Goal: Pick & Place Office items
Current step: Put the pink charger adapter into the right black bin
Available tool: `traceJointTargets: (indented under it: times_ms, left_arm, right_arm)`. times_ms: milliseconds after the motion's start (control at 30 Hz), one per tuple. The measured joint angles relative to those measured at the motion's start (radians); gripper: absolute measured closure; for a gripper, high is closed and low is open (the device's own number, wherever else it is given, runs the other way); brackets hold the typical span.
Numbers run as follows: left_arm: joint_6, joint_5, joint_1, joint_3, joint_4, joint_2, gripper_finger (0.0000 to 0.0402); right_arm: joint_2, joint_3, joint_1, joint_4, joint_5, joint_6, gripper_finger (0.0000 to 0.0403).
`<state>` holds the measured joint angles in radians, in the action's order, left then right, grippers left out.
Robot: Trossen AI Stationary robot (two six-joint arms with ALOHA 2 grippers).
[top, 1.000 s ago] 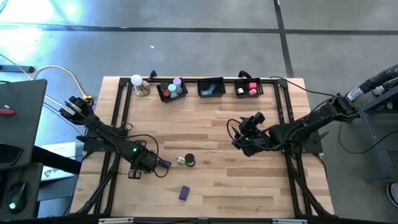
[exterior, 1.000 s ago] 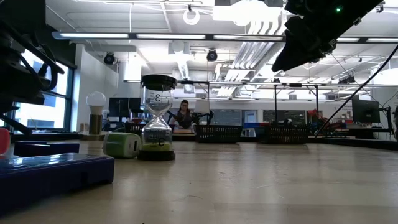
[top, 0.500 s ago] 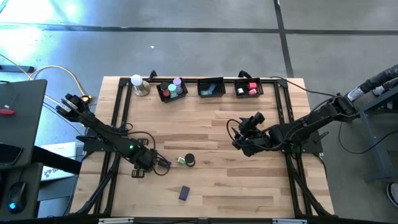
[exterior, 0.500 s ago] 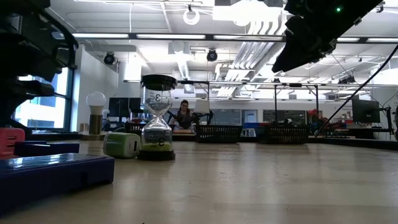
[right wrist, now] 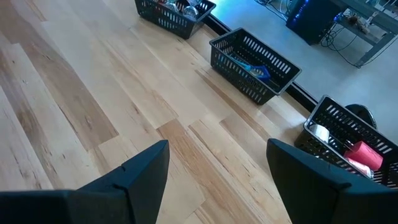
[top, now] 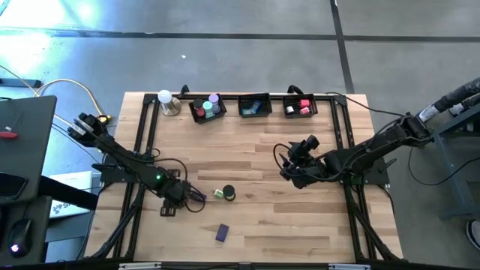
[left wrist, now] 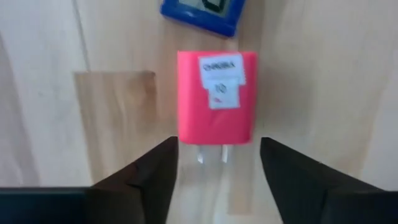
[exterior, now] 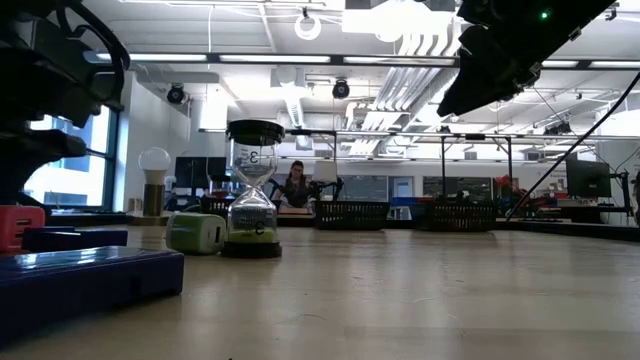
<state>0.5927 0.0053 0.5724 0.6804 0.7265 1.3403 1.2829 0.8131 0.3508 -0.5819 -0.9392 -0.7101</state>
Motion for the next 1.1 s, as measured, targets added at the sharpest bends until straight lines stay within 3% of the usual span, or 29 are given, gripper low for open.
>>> traceJointTargets:
  times_ms: [167, 333, 933, 1100]
  left_arm:
    - [0.014, 0.022, 0.0, 0.0, -0.02, 0.0, 0.0137]
    - [0.014, -0.039, 0.0, 0.0, -0.044, 0.0, 0.0113]
    - [0.037, -0.066, -0.001, 0.0, -0.048, -0.001, 0.0109]
    - [-0.03, -0.13, 0.0, 0.0, -0.058, -0.001, 0.0109]
  right_arm:
    - [0.0, 0.0, 0.0, 0.0, 0.0, 0.0, 0.0144]
    - [0.0, 0.0, 0.0, 0.0, 0.0, 0.0, 0.0144]
    - [0.0, 0.0, 0.0, 0.0, 0.0, 0.0, 0.0144]
    - [0.0, 0.0, 0.0, 0.0, 0.0, 0.0, 0.0144]
